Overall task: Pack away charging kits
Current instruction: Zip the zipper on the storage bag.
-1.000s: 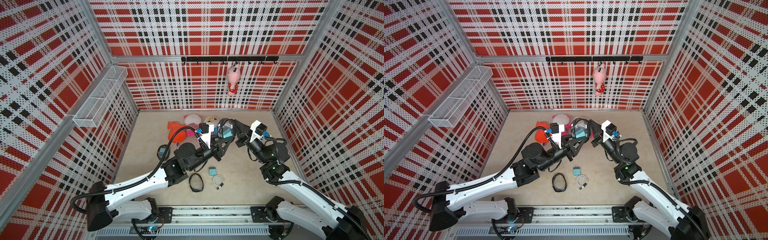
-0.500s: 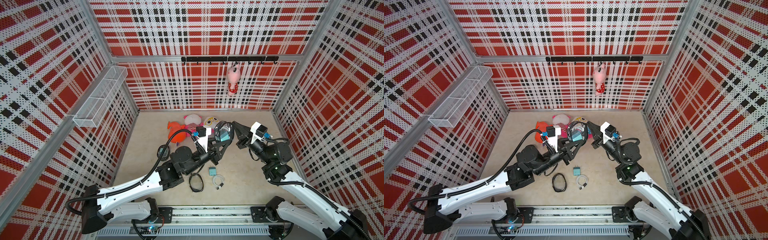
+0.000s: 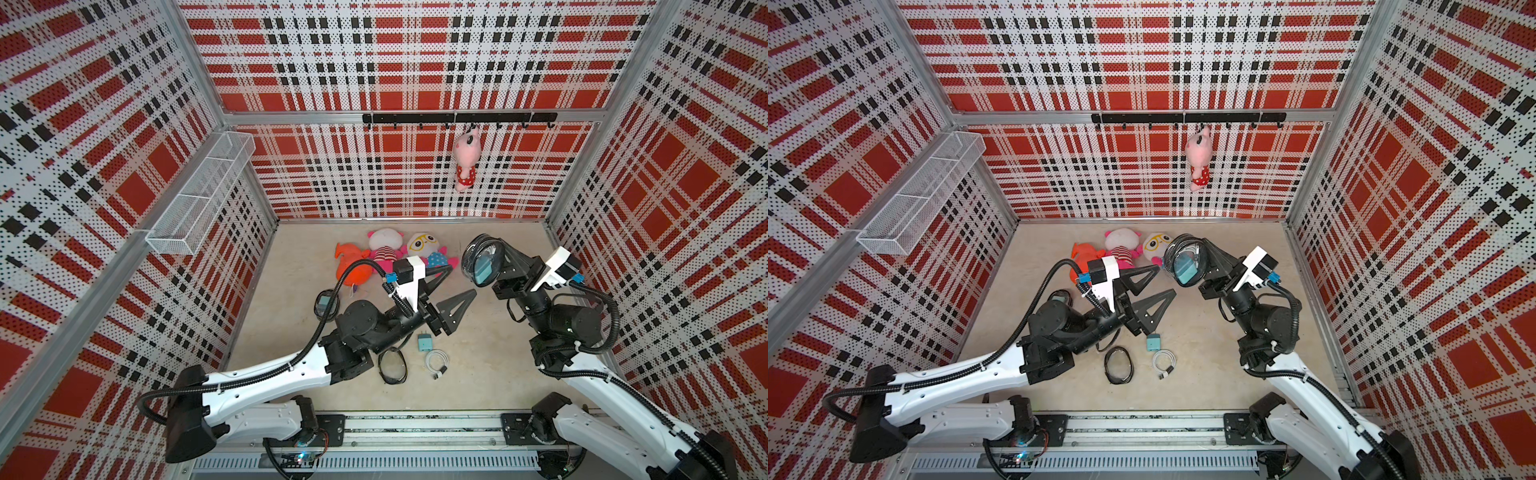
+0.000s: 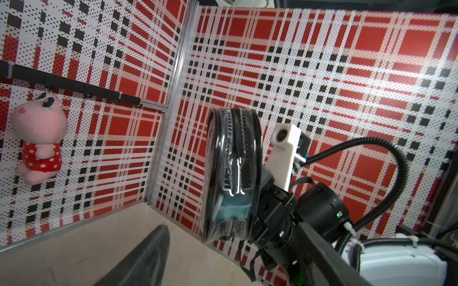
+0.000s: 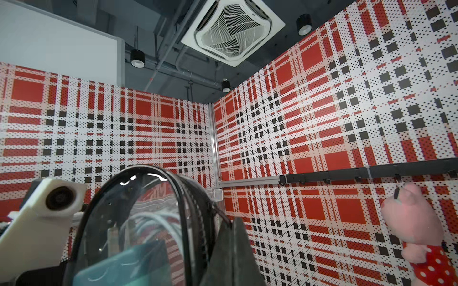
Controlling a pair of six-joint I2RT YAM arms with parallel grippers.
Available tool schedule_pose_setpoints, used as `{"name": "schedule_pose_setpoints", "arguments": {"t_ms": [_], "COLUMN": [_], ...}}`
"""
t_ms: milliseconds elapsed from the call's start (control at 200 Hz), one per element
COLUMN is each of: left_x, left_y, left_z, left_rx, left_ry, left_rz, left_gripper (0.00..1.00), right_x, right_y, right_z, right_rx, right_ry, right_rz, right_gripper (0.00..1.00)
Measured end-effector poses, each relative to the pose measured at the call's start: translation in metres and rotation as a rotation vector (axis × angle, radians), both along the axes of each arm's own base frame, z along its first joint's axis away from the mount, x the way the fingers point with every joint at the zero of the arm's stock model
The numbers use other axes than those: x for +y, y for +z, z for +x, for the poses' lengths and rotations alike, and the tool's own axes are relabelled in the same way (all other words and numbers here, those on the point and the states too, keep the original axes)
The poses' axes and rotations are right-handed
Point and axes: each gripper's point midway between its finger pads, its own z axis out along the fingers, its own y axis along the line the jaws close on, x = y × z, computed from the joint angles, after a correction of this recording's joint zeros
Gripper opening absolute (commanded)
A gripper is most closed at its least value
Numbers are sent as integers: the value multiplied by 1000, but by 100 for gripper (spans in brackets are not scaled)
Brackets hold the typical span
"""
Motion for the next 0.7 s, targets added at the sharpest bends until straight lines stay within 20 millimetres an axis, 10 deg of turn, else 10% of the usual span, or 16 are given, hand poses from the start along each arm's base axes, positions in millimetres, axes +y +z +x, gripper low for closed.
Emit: {"name": "schedule_pose_setpoints", "arguments": {"t_ms": [386, 701], "left_x": [14, -12], "left_y": [-18, -22], "left_z": [-17, -3], "left_rx": [-228, -351], "left_ry": [61, 201], "left_rz": [-188, -229], "left_gripper": [99, 99], "right_x": [-13, -2], "right_y": [14, 12], "right_z": [-6, -10], "right_rx": [94, 216], "right_ry": [153, 253], "right_rz": [222, 351], "right_gripper": [0, 0]}}
